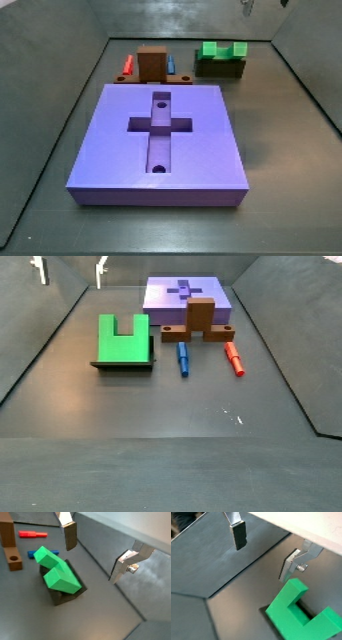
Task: Pick up the green object. Move up. Place the green object on the fixture. Regrasp the green object. Move to above the board. Insert the green object.
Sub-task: Regrasp the green object.
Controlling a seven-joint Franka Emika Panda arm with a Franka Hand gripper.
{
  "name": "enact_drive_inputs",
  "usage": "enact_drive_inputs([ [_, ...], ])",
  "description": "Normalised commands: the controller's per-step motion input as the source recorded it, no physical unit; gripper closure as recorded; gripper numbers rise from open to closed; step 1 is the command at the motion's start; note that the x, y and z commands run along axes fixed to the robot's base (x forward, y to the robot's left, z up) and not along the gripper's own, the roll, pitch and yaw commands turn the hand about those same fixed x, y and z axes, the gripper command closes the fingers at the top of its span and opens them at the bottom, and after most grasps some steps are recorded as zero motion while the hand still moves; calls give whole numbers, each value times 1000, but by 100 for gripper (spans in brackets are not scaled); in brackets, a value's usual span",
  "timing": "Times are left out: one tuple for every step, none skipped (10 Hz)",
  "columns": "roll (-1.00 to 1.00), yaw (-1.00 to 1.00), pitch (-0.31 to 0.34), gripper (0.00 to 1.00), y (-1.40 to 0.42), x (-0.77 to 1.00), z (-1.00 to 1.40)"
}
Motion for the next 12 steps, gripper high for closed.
enact_drive_inputs([
  [1000,351,91,0,-29,-209,0],
  [1000,337,9,0,-49,-291,-31],
  [1000,271,0,0,-91,-414,-106],
  [1000,229,-14,0,-114,-469,-183],
  [1000,203,-71,0,-117,-474,-257],
  [1000,189,-83,0,-111,-434,-246],
  [566,89,-94,0,-31,-246,-134],
  [0,0,0,0,0,23,0],
  [0,-29,0,0,0,20,-174],
  [0,-29,0,0,0,0,-291],
  [0,-6,0,0,0,0,-271],
  [0,-9,6,0,0,0,-237],
])
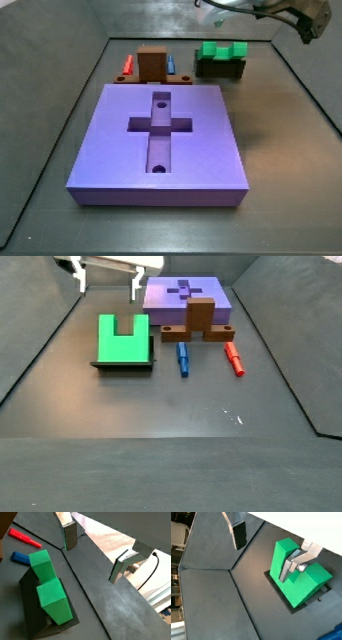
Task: Pick up the green object. Move up. Place the green object on the fixture. Regrasp the green object. Move to above the board. Insert the green object.
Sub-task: Regrasp the green object.
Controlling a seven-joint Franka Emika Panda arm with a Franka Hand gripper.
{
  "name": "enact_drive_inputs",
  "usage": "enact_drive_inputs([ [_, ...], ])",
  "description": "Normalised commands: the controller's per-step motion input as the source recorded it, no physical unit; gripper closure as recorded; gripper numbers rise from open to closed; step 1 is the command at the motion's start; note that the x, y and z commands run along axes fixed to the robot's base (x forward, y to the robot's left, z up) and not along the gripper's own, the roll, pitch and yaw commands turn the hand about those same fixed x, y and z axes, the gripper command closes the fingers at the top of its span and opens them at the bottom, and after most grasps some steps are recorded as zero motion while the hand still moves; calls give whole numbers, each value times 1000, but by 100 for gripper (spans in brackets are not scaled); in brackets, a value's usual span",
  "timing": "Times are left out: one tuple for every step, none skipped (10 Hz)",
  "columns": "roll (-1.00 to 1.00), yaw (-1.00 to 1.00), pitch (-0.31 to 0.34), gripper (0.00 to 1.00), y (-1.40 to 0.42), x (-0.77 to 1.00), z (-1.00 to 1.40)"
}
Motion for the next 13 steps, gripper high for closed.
enact_drive_inputs([
  [-3,-9,89,0,0,31,-251],
  [-29,0,109,0,0,49,-266],
  [-49,-26,129,0,-26,120,-234],
  [-34,-100,294,0,-86,269,-120],
  [0,-183,549,0,-129,429,0],
  [26,-237,594,0,-123,469,0],
  [111,-254,609,0,-137,466,-6],
  [60,-197,383,0,-143,357,-234],
  [54,-131,374,0,-157,394,-271],
  [26,-109,457,0,-177,517,-206],
  [40,-103,474,0,-171,509,-226],
  [9,-114,551,0,-134,574,-109],
  [46,-126,634,0,-100,614,-11],
])
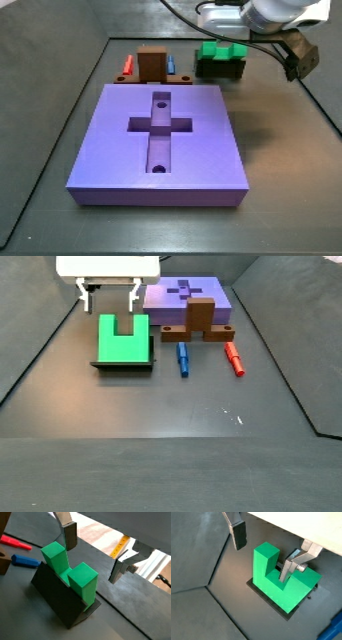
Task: Pick up the green object. Move up. Place the green object on the fixture. Regrasp the green object. Move to above the board. Insert the green object.
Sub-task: Regrasp the green object.
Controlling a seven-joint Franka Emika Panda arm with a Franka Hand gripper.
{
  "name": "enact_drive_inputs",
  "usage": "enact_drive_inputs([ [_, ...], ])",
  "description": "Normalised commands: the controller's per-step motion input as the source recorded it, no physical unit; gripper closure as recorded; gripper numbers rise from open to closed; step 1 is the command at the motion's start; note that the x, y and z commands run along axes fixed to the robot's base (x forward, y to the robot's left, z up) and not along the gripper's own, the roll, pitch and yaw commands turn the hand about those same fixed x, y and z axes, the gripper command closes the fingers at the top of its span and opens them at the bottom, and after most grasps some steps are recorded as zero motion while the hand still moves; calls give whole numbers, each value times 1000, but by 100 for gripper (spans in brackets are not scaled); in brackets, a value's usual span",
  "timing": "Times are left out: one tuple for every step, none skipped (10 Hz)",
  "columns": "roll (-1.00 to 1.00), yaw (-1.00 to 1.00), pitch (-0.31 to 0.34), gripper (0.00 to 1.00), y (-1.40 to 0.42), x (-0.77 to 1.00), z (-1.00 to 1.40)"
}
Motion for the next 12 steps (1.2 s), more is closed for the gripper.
enact_drive_inputs([
  [120,-109,569,0,-43,523,-63],
  [117,-89,500,0,-20,523,-86],
  [63,-31,511,0,-31,683,0],
  [-57,0,140,0,-26,697,-80],
  [-63,0,43,0,-9,643,-143],
  [-94,0,0,0,0,580,-231],
  [-266,0,-137,0,0,483,-231],
  [-389,0,-151,0,0,594,-169],
  [-320,0,-14,0,0,614,-131],
  [-234,0,0,0,0,609,-169],
  [-134,0,0,0,0,594,-211],
  [0,34,0,0,26,411,-289],
])
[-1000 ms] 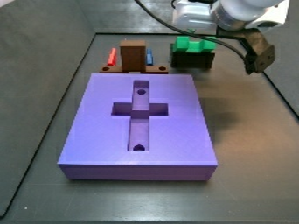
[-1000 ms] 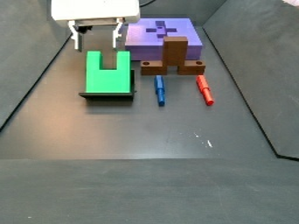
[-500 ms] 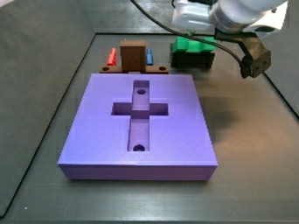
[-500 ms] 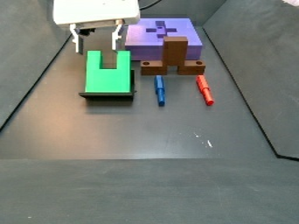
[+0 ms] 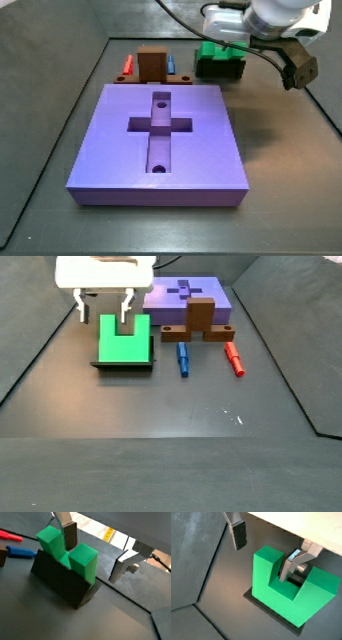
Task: Pick up the green object. Move up. Place the green object on the fixture. Regrasp the green object. Move to above the board. Insert the green object.
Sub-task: Regrasp the green object.
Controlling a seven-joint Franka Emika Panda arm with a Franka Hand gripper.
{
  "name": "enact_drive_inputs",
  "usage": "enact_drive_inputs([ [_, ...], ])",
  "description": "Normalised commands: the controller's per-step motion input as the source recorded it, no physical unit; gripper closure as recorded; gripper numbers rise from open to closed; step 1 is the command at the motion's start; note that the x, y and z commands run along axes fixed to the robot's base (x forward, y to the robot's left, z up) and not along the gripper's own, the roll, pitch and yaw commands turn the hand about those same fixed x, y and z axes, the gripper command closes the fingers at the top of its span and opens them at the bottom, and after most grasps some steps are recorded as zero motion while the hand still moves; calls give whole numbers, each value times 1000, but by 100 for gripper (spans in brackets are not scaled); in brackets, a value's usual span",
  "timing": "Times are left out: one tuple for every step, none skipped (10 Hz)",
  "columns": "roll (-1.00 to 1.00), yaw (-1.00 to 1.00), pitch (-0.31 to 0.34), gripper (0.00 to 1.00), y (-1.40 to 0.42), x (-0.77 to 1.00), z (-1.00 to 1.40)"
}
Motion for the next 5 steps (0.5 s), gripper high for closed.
enact_drive_inputs([
  [357,80,9,0,14,151,-289],
  [503,100,20,0,0,111,-197],
  [529,131,0,0,0,69,-194],
  [437,126,49,0,0,151,-91],
  [414,203,60,0,0,77,0],
])
